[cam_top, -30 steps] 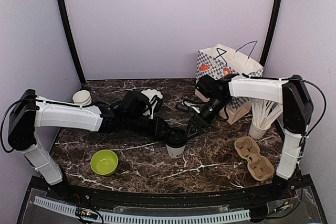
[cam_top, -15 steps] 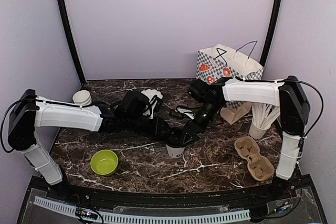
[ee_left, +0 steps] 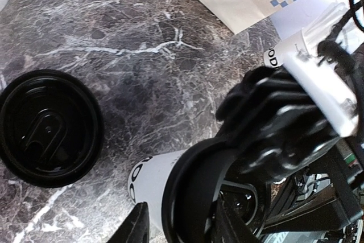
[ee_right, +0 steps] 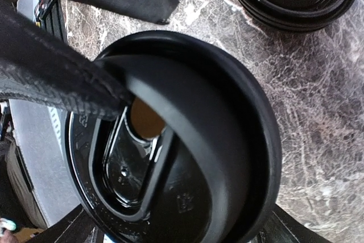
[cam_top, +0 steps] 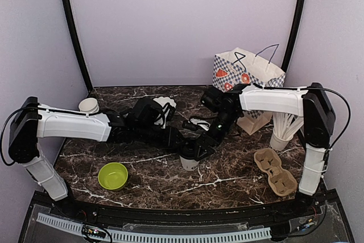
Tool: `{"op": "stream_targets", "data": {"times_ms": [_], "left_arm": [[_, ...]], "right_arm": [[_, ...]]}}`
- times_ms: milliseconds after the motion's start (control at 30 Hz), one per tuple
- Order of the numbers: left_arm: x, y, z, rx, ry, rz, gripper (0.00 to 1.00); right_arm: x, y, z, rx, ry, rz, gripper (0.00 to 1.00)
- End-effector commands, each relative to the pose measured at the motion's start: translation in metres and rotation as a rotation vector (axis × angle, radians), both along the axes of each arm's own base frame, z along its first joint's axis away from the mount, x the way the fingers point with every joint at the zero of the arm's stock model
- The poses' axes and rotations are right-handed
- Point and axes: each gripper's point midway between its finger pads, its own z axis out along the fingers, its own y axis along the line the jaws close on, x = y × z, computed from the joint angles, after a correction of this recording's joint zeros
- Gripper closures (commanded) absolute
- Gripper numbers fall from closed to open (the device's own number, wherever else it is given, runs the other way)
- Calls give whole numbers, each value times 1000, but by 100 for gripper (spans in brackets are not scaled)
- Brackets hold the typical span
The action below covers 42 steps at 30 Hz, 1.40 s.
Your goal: Pack the takeout coffee
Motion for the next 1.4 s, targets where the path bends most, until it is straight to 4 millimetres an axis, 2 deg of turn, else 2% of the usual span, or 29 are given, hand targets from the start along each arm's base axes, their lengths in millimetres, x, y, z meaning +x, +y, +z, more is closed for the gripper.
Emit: {"op": "stream_targets", "data": {"times_ms": [0, 100, 133, 267, 433, 467, 533, 567, 667, 733, 800, 900, 1100, 1200, 1267, 1367], "left_arm": [[-8, 26, -8, 139, 13, 11, 58], [-4, 21, 21, 103, -65, -23, 54], [-2, 17, 38, 84, -105, -41, 53], [5, 11, 78, 69, -220, -88, 50], [-2, -2, 100, 98, -349, -256, 46], [-6, -3, 104, 128, -397, -308, 43], [-2, 2, 109, 197, -457, -316, 32], [3, 5, 116, 220, -487, -299, 30], [-1, 8, 127, 247, -553, -358, 23], [-12, 2, 134, 221, -589, -452, 22], [-24, -4, 135, 193, -587, -538, 21], [-32, -8, 120, 234, -523, -633, 20], [-34, -13, 75, 363, -419, -771, 19], [-31, -17, 65, 386, -407, -791, 19], [-29, -18, 57, 406, -404, -802, 17], [-26, -22, 55, 409, -422, -812, 13]], "right_arm": [[26, 0, 22, 47, -153, 37, 13], [13, -4, 52, 112, -157, 90, 10], [10, -8, 58, 119, -160, 99, 9], [0, -26, 72, 136, -155, 122, 6], [-14, -41, 111, 229, -198, 179, 7], [-16, -44, 120, 252, -220, 190, 7], [-24, -50, 140, 304, -254, 233, 9], [-28, -54, 149, 321, -266, 249, 10], [-27, -65, 175, 367, -337, 251, 10], [-21, -73, 188, 383, -382, 224, 10], [-11, -81, 193, 375, -426, 183, 10], [0, -89, 192, 352, -450, 133, 11], [15, -98, 190, 363, -426, 78, 11], [21, -98, 185, 343, -425, 74, 11], [21, -98, 182, 339, -411, 79, 12], [20, -97, 176, 341, -384, 89, 12]]}}
